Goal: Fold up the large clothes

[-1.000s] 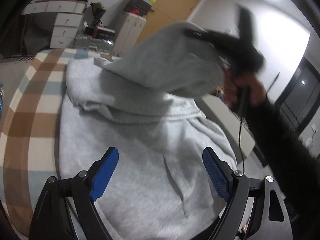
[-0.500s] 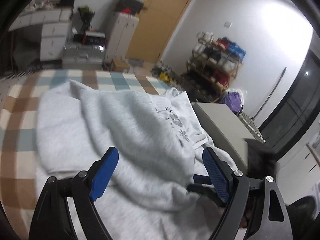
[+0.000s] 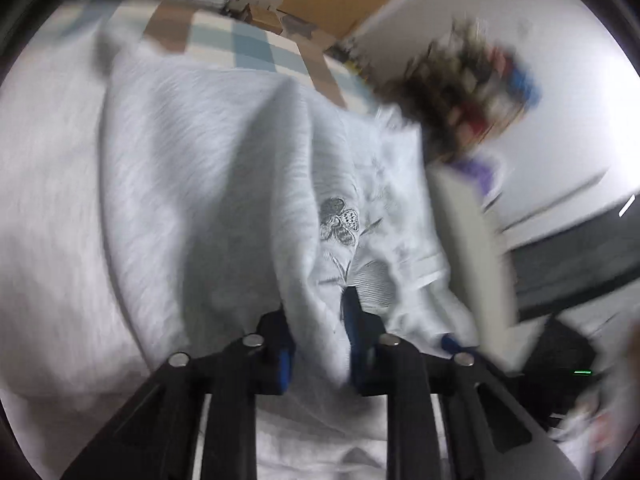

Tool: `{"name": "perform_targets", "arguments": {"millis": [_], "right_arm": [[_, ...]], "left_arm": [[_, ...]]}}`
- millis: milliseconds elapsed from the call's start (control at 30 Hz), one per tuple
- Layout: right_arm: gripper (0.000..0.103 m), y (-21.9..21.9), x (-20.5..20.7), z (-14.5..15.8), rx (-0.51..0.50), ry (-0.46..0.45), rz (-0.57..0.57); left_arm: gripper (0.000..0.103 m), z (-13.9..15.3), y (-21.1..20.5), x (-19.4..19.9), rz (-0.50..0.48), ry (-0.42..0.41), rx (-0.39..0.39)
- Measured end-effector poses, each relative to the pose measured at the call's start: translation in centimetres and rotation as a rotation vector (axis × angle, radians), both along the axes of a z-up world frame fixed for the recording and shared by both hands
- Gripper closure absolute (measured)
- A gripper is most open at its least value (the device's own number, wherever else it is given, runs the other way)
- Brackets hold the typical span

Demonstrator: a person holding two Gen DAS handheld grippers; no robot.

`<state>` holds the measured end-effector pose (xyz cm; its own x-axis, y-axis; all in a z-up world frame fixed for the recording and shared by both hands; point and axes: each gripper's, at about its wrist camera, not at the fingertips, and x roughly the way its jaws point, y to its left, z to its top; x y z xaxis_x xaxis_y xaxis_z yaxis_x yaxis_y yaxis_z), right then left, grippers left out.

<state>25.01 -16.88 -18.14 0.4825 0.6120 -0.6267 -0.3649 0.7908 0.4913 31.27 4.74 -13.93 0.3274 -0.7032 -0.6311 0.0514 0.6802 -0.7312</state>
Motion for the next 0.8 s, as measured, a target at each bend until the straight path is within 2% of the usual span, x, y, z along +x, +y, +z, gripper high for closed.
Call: {"name": "perform_targets", "arguments": {"millis": [67, 100, 167, 200, 333, 467, 500, 533, 600, 667, 733, 800], "right_arm": [[0.038, 0.6, 1.1, 0.3, 0.083, 0.005, 0.036], [0.038, 1.1, 1.7, 0.6, 0.132, 0.010, 0.055], [0.038, 2.2, 3.0, 0.5, 0.199, 0.040, 0.085], [0.038, 3.2, 4.0, 0.2, 0.212, 0.075, 0.097], [0.038, 7.5, 7.6, -1.5, 0.158, 0.227, 0.126], [0.040, 9.9, 10.5, -2.6, 0.120, 0.341, 0.078], [0.050, 10.2, 11.1, -2.6, 0.105, 0.347, 0.054], [0.070, 10.5, 11.6, -2.5, 0.073, 0.347, 0.023], [0.094, 11.0, 12.0, -2.7, 0.008, 0.361, 0.007], [0.097, 11.0, 12.2, -2.2, -0.017, 0.338, 0.010], [0.098, 10.7, 11.7, -0.8, -0.006, 0.277, 0.023], [0.100, 9.5, 10.6, 1.2, 0.036, 0.191, 0.034]], "left_arm": [[0.092, -1.6, 2.4, -1.4, 0.056, 0.027, -0.124], [0.092, -2.3, 3.0, -1.9, 0.072, 0.026, -0.144], [0.092, -3.2, 3.6, -3.3, 0.095, 0.027, -0.102], [0.092, -3.5, 3.7, -3.8, 0.096, 0.022, -0.112], [0.092, -3.2, 4.0, -5.2, 0.087, -0.011, -0.163], [0.092, -2.3, 4.3, -4.5, 0.069, -0.029, -0.132], [0.092, -2.3, 4.4, -4.8, 0.058, -0.036, -0.137], [0.092, -2.2, 4.9, -4.9, 0.062, -0.040, -0.142], [0.092, -1.8, 5.3, -4.7, 0.077, -0.041, -0.143], [0.092, -1.3, 5.2, -4.3, 0.073, -0.041, -0.151], [0.087, -0.6, 5.4, -4.4, 0.066, -0.057, -0.158], [0.071, 0.5, 5.3, -4.1, 0.080, -0.088, -0.190]]}}
